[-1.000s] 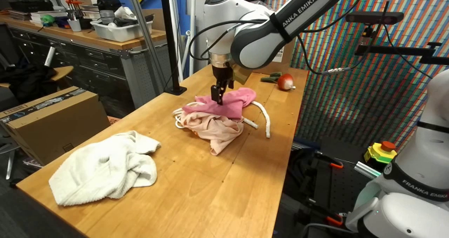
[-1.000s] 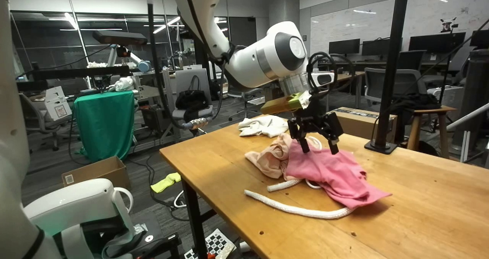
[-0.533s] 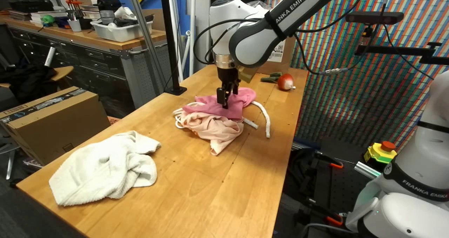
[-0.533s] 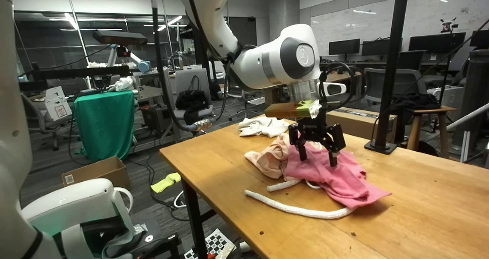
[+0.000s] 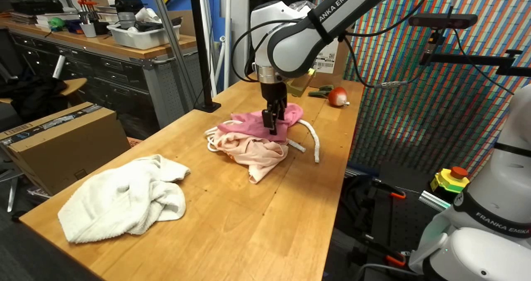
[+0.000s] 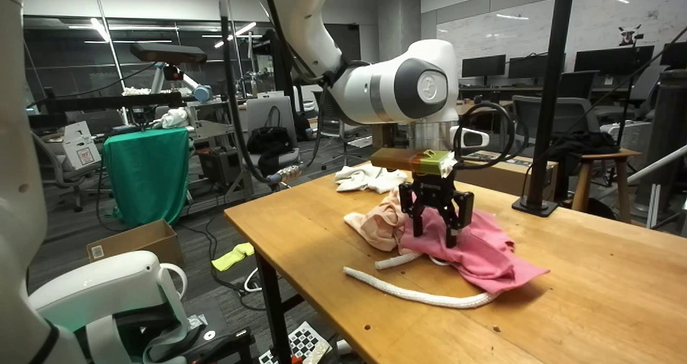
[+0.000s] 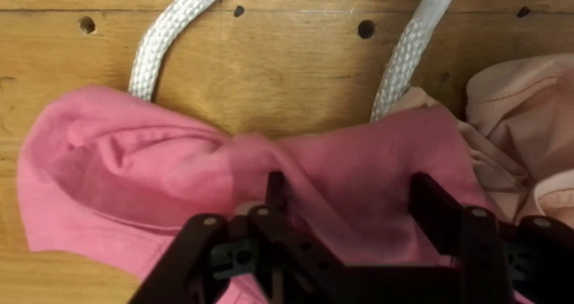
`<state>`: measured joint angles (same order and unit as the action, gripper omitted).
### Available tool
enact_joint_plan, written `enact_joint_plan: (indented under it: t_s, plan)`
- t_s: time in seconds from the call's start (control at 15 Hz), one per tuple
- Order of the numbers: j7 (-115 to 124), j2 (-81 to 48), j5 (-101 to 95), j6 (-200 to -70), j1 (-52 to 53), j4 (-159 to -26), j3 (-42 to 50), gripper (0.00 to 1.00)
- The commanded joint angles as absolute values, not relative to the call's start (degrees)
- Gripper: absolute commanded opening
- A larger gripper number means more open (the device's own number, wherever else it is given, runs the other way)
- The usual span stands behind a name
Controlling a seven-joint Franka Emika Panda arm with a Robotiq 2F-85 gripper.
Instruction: Spread the objects across on the table
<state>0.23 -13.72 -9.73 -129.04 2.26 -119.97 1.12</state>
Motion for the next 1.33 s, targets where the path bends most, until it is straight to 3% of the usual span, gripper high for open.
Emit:
enact_joint_plan:
  t_s: [0.0, 0.27, 0.53, 0.67, 1.27]
  plan:
    - [-1.9, -12.2, -8.2, -127.7, 1.5, -120.0, 0.3, 0.43]
    - [-2.0, -11.4, -8.1, -127.5, 1.5, -120.0, 0.3, 0.11]
    - [-1.7, -11.7, -8.4, -127.8, 1.5, -120.2, 0.4, 0.02]
    - [-1.4, -12.1, -8.5, -127.9, 1.5, -120.4, 0.5, 0.08]
    - [15.8, -10.1, -21.8, -139.1, 2.3, -120.3, 5.7, 0.06]
